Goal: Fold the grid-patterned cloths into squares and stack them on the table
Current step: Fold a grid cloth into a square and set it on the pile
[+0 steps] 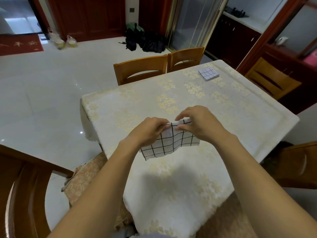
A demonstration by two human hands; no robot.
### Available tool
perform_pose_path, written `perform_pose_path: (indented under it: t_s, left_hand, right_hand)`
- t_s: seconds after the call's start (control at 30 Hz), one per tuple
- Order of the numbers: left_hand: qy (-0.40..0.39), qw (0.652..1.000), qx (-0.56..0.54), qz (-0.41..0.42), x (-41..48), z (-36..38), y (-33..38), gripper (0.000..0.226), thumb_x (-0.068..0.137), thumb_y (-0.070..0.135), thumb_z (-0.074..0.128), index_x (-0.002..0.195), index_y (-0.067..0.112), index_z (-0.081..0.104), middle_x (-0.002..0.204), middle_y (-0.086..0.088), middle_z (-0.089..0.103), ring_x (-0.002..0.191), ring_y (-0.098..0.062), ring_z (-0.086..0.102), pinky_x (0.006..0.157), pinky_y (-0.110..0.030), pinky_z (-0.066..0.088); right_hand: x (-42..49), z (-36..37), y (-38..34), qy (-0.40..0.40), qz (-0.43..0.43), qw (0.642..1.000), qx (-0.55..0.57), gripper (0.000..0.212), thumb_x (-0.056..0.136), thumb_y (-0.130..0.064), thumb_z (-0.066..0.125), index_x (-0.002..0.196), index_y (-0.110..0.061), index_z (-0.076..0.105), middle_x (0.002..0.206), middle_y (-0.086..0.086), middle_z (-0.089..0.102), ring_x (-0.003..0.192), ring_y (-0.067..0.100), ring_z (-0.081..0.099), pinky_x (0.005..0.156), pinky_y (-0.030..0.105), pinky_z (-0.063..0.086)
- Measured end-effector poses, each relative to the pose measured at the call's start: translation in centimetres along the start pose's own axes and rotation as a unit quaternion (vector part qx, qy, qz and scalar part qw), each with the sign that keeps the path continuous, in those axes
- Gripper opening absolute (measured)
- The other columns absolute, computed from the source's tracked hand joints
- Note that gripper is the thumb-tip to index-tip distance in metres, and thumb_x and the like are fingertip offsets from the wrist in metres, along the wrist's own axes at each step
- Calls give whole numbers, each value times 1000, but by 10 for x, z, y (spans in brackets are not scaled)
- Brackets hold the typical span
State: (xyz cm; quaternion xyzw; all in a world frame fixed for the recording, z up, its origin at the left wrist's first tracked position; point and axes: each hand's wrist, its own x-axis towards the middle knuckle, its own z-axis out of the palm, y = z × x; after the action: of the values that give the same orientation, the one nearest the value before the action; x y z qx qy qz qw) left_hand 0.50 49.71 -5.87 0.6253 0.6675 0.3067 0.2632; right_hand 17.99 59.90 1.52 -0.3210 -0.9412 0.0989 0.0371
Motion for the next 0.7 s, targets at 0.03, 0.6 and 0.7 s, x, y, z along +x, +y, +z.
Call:
perform_pose_path:
  t_s: [0.03,0.6,0.7]
  left_hand:
    - [-6,1000,-2,5,1,0,2,25,104,36,48,95,24,68,65,7,52,60,-10,44,58,-33,33]
    - [67,997,-41,-22,3,-11,-3,16,94,41,64,94,28,75,91,16,72,89,-5,64,72,-25,50]
    - [86,992,-78,-46,0,-15,-13,23,87,46,71,86,23,69,79,7,71,77,-13,64,65,-31,47]
  right_hand:
    - [1,2,-1,-12,14,1000,13,20,81,-46,75,95,-31,74,87,-9,68,90,16,62,76,32,48]
    - [-5,22,22,-57,58,991,105,18,92,-40,65,85,-26,73,77,-11,68,76,8,61,60,23,42]
    - [-10,21,29,-38,71,985,155,21,96,-39,61,82,-25,69,68,-14,62,64,0,55,56,16,37]
